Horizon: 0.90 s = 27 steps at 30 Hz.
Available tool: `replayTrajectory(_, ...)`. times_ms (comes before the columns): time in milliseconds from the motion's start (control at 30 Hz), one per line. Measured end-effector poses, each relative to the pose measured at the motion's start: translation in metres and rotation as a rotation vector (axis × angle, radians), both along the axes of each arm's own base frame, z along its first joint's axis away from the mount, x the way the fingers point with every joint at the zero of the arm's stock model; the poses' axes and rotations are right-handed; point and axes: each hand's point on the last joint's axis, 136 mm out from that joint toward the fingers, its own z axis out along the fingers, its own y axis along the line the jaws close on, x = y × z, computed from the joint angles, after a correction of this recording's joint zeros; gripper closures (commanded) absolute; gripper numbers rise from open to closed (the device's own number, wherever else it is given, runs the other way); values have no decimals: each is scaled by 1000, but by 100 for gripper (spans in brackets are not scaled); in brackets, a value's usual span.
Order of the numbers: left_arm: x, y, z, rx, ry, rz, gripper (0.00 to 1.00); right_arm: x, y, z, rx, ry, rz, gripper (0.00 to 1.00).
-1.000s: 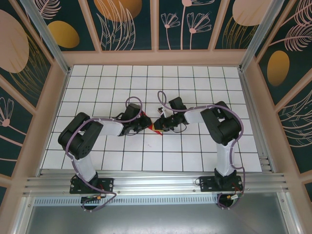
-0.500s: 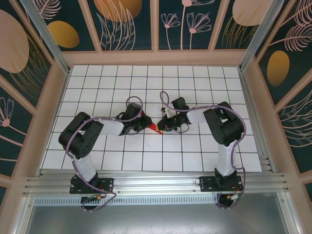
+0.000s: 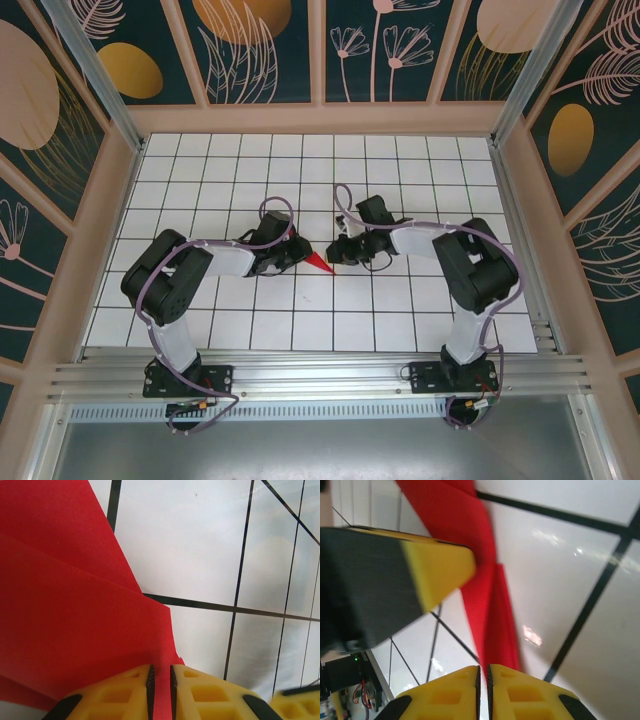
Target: Fold a paper plane with a square sheet of paper (pick it up from the middle)
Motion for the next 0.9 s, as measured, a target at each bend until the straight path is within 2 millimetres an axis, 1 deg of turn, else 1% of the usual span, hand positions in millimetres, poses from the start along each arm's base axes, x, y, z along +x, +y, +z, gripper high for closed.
replayTrajectory(67, 0, 0, 0, 4, 2, 2, 80, -2, 8, 11, 4, -36, 20, 86)
replayTrajectory(133, 0, 0, -1, 6, 3, 2, 80, -4, 18, 16, 3, -63, 48, 87)
replayTrajectory(233, 1, 1, -1, 9, 5, 4, 81, -11, 28, 12, -16, -64, 83, 89)
replayTrajectory(300, 1, 1, -1, 9, 5, 3, 81, -14, 31, 3, -36, -46, 95, 90)
replayTrajectory(467, 1, 1, -1, 9, 5, 4, 81, -16, 25, -26, -110, 5, 89, 92)
replayTrajectory(533, 1, 1, -1, 10, 5, 4, 81, -16, 23, -32, -128, 17, 85, 93)
replayTrajectory(900, 3, 0, -1, 17, 3, 6, 81, -6, 14, -32, -117, 27, 61, 93)
